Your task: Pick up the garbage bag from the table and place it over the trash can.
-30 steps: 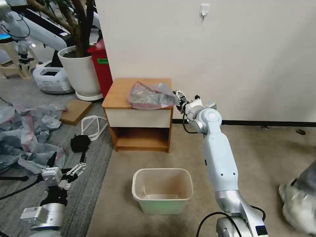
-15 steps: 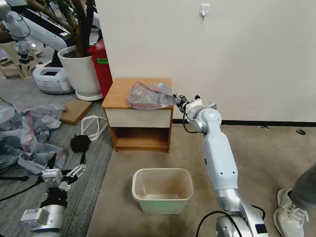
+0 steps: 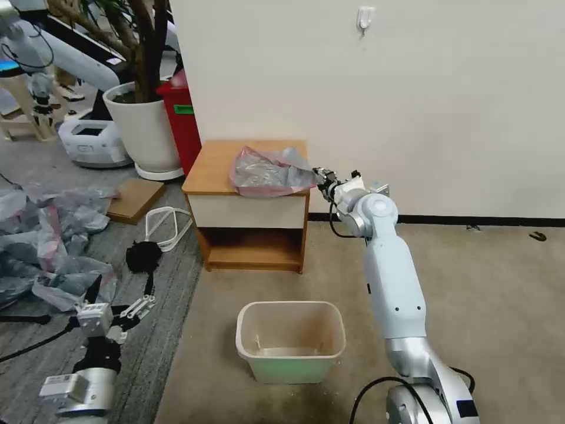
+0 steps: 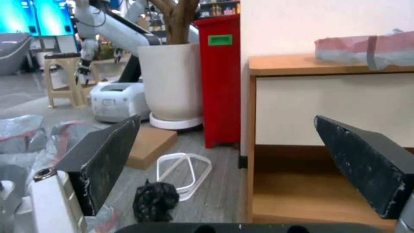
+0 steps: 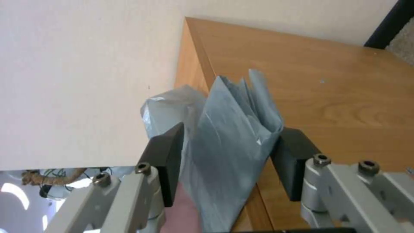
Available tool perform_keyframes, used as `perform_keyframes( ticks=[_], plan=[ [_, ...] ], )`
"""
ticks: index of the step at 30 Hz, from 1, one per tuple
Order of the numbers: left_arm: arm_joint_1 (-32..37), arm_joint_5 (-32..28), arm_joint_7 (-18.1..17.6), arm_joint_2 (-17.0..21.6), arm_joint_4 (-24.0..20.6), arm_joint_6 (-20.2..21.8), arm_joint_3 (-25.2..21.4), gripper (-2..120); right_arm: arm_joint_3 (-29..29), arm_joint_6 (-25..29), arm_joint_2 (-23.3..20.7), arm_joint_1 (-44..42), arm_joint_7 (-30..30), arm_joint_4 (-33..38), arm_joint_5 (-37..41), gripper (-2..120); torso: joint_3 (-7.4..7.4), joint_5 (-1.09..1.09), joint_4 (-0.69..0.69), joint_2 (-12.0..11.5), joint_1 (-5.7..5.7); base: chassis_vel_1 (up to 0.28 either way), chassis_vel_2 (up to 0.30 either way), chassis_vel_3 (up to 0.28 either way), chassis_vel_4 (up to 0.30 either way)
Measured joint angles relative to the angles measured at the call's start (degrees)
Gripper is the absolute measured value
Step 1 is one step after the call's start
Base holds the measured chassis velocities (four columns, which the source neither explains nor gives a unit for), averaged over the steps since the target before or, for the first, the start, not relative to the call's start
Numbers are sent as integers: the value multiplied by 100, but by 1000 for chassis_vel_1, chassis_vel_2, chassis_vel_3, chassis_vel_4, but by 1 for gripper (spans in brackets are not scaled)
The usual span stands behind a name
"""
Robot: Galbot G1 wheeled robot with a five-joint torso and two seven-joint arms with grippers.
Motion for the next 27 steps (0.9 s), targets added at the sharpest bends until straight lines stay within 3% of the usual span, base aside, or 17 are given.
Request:
perform_keyframes(
  ticks=[10,15,20,27],
  plan=[
    [8,32,0,-20,19,-55,-6,100,-27,1,0,-9,-8,-28,-62,43,0,0,0,0,0,0,0,0,0],
    [20,105,-1,-49,57,-105,5,100,-41,8,0,-28,-26,-36,-100,32,0,0,0,0,0,0,0,0,0],
    [24,122,0,-55,66,-123,9,100,-49,12,0,-39,-37,-37,-111,14,0,0,0,0,0,0,0,0,0],
    [25,124,0,-54,69,-123,9,100,-56,22,0,-45,-68,-17,-131,10,0,0,0,0,0,0,0,0,0]
  ],
)
